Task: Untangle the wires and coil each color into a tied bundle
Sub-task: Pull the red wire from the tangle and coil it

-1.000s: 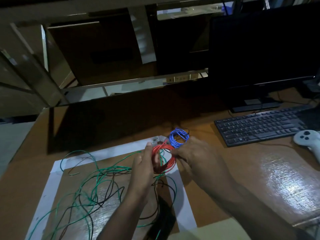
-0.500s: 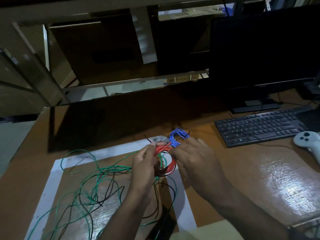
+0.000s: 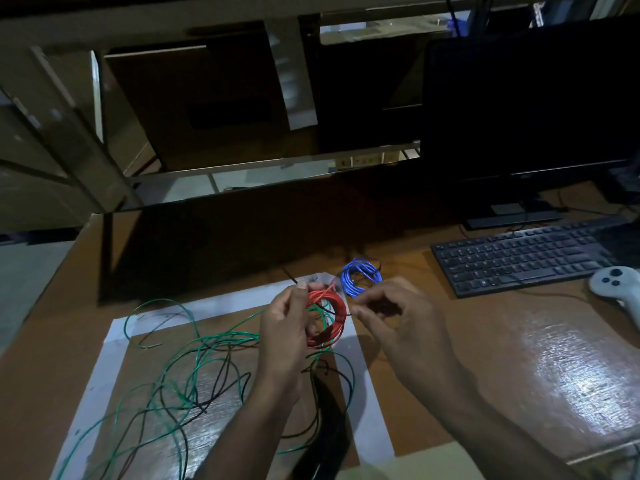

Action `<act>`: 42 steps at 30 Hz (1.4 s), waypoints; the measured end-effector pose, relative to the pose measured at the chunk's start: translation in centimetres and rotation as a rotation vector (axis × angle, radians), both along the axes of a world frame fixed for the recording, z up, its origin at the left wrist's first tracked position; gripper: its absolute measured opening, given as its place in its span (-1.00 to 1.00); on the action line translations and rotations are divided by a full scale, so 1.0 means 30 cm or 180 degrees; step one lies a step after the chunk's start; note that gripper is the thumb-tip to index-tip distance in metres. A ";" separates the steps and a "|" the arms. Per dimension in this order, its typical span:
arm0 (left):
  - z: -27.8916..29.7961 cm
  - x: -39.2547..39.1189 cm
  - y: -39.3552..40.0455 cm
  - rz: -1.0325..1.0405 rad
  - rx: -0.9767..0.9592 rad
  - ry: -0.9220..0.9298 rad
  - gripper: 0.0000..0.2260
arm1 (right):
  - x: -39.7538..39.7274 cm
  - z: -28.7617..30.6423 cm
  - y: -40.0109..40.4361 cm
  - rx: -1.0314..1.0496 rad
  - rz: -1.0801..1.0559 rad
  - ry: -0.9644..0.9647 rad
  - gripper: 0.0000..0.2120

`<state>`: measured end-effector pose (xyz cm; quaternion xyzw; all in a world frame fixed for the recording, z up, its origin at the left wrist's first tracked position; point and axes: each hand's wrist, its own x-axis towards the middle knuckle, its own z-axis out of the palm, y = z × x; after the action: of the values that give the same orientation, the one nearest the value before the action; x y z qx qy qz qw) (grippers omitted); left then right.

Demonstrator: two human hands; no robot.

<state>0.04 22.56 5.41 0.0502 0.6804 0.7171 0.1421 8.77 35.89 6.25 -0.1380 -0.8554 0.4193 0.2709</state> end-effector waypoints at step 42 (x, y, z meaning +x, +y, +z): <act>0.053 0.068 0.019 -0.0355 0.0416 0.0496 -0.91 | -0.039 0.019 -0.008 -0.3104 0.0152 0.0441 -0.86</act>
<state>2.09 23.12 7.01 0.1528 0.6374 0.7449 0.1250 7.59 35.65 6.83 -0.2008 -0.5424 0.7852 0.2213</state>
